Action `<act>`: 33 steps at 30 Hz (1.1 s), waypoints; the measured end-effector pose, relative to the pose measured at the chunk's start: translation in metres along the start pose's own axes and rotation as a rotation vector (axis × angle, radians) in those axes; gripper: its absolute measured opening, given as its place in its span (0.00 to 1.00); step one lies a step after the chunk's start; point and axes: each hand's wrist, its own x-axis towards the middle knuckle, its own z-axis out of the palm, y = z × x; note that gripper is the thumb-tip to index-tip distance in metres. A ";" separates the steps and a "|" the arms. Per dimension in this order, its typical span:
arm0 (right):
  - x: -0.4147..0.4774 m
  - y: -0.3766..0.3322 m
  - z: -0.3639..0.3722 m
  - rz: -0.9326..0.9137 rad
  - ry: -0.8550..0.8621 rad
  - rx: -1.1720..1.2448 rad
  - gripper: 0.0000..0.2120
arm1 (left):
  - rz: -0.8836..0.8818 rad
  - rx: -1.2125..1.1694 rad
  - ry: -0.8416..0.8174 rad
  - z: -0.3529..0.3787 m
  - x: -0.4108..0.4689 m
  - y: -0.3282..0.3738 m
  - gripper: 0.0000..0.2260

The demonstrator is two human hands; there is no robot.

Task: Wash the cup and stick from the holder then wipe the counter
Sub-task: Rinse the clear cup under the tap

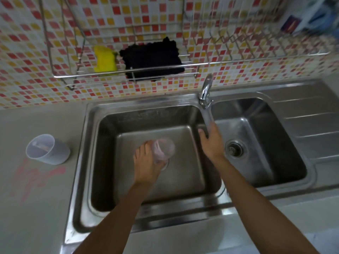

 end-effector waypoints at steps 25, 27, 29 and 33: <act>0.127 -0.010 -0.014 -0.147 -0.267 -0.206 0.12 | 0.076 -0.647 -0.109 0.014 0.059 0.109 0.37; 0.131 -0.010 -0.016 -0.143 -0.275 -0.203 0.12 | 0.068 -0.681 -0.126 0.018 0.055 0.112 0.37; 0.131 -0.009 -0.017 -0.153 -0.272 -0.213 0.12 | 0.026 -0.717 -0.076 0.018 0.054 0.111 0.35; 0.129 -0.009 -0.016 -0.174 -0.263 -0.210 0.12 | 0.026 -0.706 -0.118 0.016 0.059 0.115 0.34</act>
